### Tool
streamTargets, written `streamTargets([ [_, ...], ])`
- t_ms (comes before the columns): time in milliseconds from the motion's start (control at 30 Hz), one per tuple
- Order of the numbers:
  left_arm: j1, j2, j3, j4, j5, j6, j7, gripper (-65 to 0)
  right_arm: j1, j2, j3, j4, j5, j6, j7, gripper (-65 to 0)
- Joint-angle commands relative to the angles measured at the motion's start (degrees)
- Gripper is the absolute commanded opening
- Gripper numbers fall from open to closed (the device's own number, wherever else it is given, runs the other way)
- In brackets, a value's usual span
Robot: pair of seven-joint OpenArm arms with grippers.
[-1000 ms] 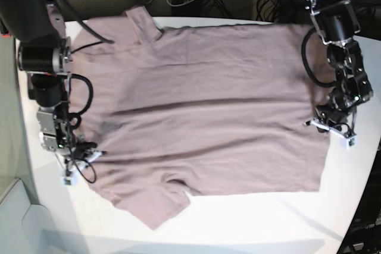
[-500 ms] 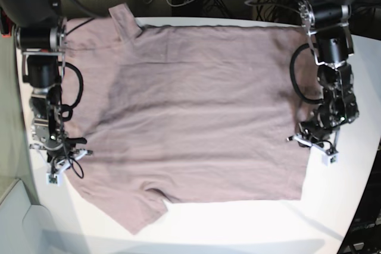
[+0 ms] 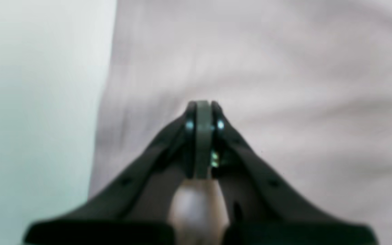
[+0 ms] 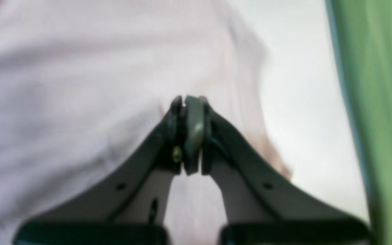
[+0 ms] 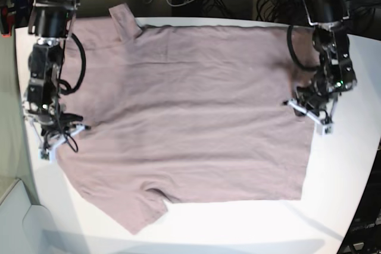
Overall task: Layout the t-shirt on the table in an organized manner, then fold the t-shirt properly
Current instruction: 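Move both grippers to the shirt's shoulder edges and pinch them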
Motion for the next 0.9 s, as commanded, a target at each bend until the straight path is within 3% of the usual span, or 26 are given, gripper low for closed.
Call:
streamTargets([
  [0, -0.91, -0.67, 0.03, -0.25, -0.38, -0.09, -1.43, -64.9, 0.58, 0.17, 0.20, 2.73, 0.47, -0.08, 1.15, -65.0],
  [200, -1.62, -1.46, 0.12, -10.01, 0.06, -0.09, -8.46, -64.9, -5.66, -0.01, 0.20, 8.71, 0.47, -0.08, -0.34, -65.0],
  [433, -7.07, -5.77, 0.20, -21.44, 0.06, -0.18, -13.39, -64.9, -9.27, -0.01, 0.20, 14.42, 0.47, -0.08, -3.16, -65.0],
  [867, -9.79, -9.29, 0.12, -22.67, -0.11, -0.18, -15.58, -64.8, -15.68, -1.32, 0.11, 19.43, 0.47, -0.08, -4.12, -65.0],
])
